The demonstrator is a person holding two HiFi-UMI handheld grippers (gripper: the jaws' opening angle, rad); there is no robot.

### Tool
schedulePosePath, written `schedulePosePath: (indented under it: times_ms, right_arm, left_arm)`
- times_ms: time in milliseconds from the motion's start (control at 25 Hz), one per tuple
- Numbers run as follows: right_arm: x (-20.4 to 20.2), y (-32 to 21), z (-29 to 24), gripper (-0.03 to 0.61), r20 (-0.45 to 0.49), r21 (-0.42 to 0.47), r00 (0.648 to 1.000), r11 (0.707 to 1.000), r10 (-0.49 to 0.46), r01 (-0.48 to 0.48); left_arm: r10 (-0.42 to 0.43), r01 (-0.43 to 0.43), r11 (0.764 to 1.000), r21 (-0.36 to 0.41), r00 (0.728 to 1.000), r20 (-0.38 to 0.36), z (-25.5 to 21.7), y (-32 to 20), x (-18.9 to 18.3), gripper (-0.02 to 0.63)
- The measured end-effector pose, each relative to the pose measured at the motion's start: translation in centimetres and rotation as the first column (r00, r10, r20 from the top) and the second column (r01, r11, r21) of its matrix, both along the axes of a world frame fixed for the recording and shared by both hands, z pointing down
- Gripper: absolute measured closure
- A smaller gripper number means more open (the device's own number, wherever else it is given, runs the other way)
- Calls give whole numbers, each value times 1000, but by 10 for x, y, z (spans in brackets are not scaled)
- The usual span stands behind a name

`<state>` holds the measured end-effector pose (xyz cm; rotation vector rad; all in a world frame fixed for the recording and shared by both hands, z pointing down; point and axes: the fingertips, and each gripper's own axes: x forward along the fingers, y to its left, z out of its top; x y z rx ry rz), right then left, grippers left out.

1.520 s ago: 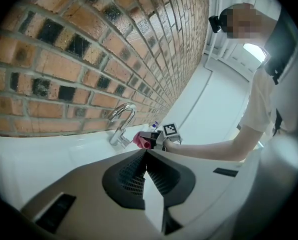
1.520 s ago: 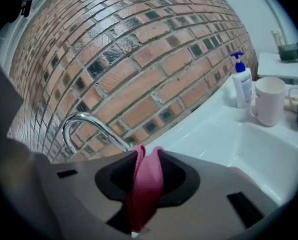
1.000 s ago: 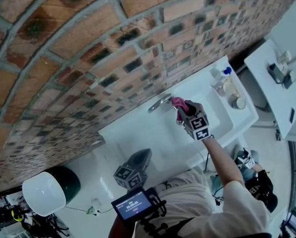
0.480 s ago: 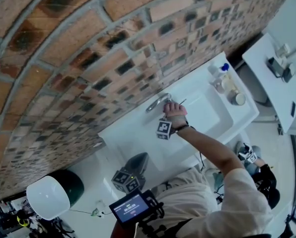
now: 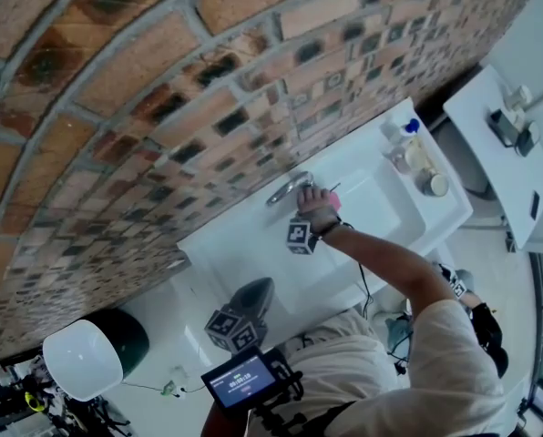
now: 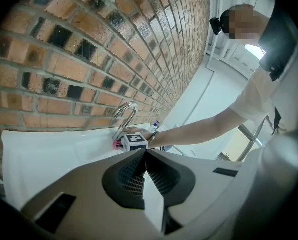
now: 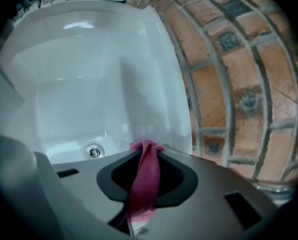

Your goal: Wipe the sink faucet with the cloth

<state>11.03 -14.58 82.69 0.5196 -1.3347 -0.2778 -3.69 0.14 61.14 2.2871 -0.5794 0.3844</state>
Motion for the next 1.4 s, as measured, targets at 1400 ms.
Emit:
schedulePosePath:
  times_ms: [1400]
  right_arm:
    - [79,-33,-47,522,491,-302,667,828,560,-473]
  left_arm:
    - [-38,37,999,-28,998,-43,2,-12,2,626]
